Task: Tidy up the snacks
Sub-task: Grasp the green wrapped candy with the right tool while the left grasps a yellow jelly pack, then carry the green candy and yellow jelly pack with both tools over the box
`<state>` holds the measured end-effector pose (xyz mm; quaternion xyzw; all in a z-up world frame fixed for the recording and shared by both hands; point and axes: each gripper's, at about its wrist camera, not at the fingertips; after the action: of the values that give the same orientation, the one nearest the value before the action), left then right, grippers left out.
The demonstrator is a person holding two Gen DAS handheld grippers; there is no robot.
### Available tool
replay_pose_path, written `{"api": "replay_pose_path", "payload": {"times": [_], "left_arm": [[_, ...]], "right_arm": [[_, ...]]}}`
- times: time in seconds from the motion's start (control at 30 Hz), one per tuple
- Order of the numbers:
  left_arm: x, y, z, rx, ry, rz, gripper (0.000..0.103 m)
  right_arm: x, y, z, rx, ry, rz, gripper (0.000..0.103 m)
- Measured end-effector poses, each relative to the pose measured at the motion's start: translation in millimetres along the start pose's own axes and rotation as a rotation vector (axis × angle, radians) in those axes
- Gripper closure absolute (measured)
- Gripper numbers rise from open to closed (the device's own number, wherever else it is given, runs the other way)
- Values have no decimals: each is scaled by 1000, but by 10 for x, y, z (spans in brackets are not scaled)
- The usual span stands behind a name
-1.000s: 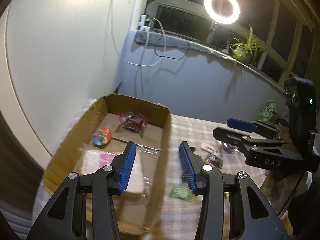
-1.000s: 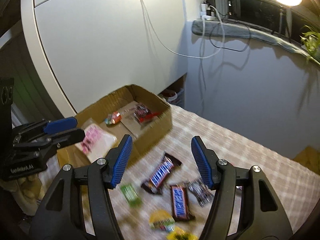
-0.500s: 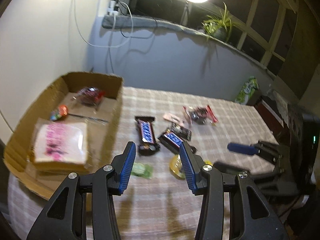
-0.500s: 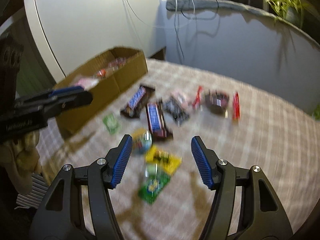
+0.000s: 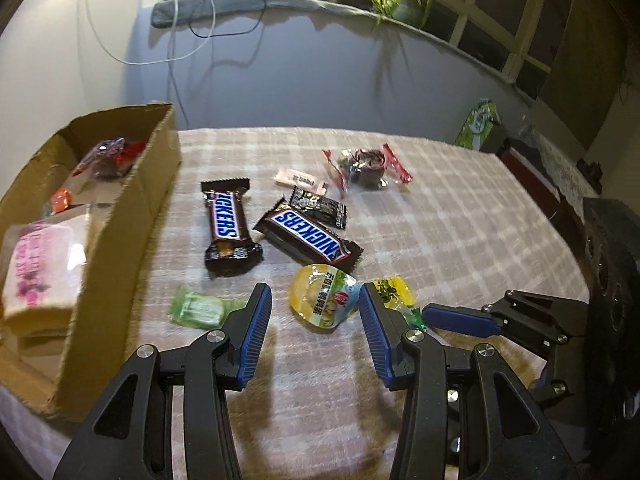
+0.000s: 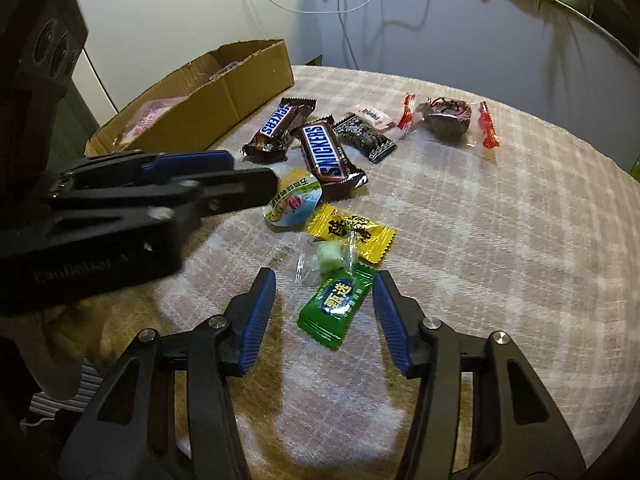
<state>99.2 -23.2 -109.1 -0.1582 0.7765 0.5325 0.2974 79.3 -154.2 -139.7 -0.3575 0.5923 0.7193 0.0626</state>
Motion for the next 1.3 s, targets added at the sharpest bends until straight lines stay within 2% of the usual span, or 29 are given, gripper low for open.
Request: {"api": "replay_pose_path", "payload": {"times": [0.1, 0.33, 0.8, 1.3], "left_arm": [[-8, -108, -27, 1, -20, 27, 59], [-21, -263, -113, -17, -66, 51, 59], [54, -280, -88, -31, -70, 48, 65], [54, 162, -1, -18, -9, -45, 65]], "right_arm": [[4, -31, 4, 18, 1, -2, 55], [9, -22, -39, 59, 39, 4, 78], [62, 50, -151, 49, 18, -3, 81], [59, 340, -270, 43, -18, -64, 81]]}}
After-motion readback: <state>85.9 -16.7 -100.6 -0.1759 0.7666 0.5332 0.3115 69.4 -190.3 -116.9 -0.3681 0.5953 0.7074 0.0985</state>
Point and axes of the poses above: each gripper's, at about its wrist camera, not at the fingertips, and y roughly against the way its jaws point, z to its left, x to its underside, and after that the axes turned 6 degrees about x, right-handed
